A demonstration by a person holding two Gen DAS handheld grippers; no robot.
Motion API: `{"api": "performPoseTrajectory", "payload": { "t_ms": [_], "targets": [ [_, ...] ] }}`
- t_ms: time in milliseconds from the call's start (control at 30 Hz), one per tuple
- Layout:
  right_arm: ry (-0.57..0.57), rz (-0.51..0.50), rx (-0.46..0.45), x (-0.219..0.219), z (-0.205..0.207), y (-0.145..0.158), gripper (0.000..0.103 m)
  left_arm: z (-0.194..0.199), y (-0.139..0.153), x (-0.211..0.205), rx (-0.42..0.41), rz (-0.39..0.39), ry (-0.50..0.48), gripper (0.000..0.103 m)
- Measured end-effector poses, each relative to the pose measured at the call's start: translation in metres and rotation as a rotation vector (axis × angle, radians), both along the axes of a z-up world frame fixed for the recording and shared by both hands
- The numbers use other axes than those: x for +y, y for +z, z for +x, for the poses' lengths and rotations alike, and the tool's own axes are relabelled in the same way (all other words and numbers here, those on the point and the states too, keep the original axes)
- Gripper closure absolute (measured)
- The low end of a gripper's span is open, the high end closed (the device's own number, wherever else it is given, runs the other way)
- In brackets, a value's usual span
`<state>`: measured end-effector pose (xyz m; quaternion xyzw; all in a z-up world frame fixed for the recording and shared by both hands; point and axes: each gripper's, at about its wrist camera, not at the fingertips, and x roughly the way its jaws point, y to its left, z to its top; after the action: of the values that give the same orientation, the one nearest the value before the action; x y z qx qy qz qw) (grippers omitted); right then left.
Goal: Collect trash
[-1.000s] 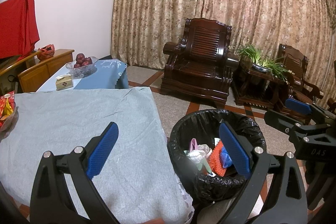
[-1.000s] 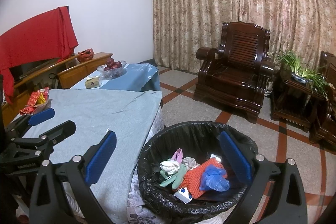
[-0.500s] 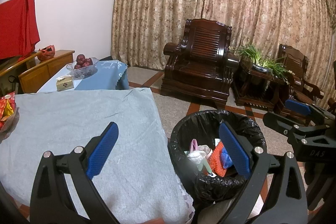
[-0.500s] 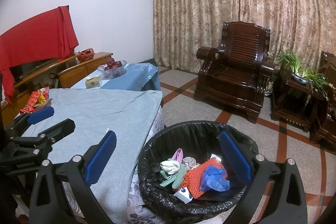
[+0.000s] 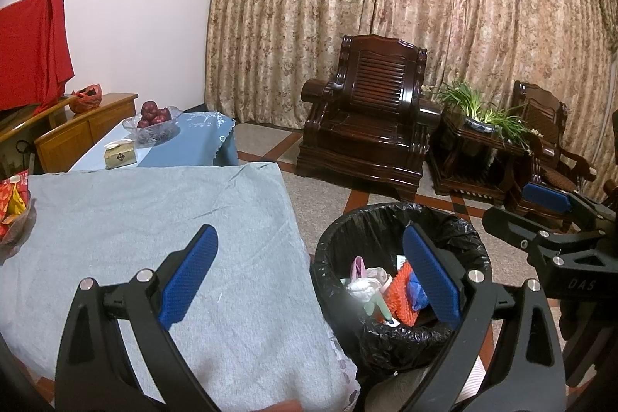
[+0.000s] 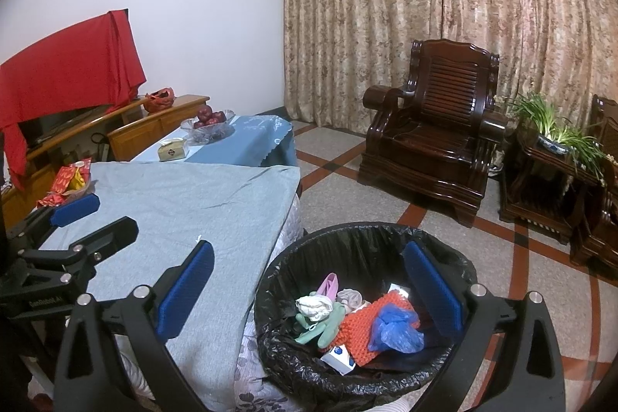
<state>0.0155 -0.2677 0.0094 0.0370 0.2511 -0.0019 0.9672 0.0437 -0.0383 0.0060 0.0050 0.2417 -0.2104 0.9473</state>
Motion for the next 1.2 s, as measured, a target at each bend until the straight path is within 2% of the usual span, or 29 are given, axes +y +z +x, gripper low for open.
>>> {"api": "performPoseTrajectory", "payload": {
  "t_ms": [1200],
  "targets": [
    [0.002,0.0,0.01,0.0011,0.0007,-0.0077,0.006,0.0053,-0.0063,0.0057,0.011,0.006,0.004,0.009]
  ]
}}
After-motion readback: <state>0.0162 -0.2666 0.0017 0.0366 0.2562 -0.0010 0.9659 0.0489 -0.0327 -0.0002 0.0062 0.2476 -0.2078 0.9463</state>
